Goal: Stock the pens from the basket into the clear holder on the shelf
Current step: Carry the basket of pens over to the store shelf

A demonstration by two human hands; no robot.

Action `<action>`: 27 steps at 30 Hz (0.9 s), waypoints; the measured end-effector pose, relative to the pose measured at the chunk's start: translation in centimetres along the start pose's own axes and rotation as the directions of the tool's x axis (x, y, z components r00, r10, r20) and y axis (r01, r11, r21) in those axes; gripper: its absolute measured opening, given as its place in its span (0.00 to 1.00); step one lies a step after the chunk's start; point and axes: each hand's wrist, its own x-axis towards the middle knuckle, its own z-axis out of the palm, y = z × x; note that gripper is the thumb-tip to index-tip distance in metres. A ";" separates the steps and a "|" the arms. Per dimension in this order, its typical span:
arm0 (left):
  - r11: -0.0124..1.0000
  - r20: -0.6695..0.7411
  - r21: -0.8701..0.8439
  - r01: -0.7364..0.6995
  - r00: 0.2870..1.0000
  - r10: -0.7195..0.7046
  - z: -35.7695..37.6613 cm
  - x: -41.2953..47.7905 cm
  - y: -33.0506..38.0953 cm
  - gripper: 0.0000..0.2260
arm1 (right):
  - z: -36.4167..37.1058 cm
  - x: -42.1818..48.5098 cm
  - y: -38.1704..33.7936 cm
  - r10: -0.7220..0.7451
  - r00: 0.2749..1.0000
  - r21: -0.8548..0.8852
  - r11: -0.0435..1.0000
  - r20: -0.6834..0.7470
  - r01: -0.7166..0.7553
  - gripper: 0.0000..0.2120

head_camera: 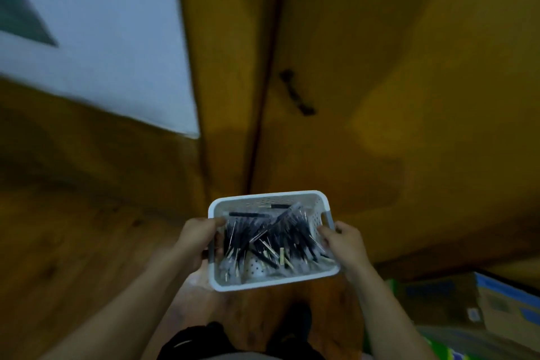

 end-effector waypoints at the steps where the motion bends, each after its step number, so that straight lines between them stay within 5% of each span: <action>1: 1.000 -0.037 -0.023 -0.007 0.999 0.006 -2.2 0.2 -0.2 0.09 | 1.9 -0.4 -1.2 -0.023 0.999 -0.015 1.000 0.034 0.024 0.06; 14: 0.921 -0.446 -0.390 -0.015 0.878 -0.175 -23.5 0.0 -3.6 0.25 | 22.8 -1.5 -15.4 -0.195 0.861 -0.208 0.923 0.471 0.323 0.08; 27: 0.751 -0.564 -0.660 -0.027 0.678 -0.471 -36.5 2.9 -0.3 0.12 | 42.6 1.8 -29.6 -0.213 0.619 -0.178 0.843 0.756 0.508 0.05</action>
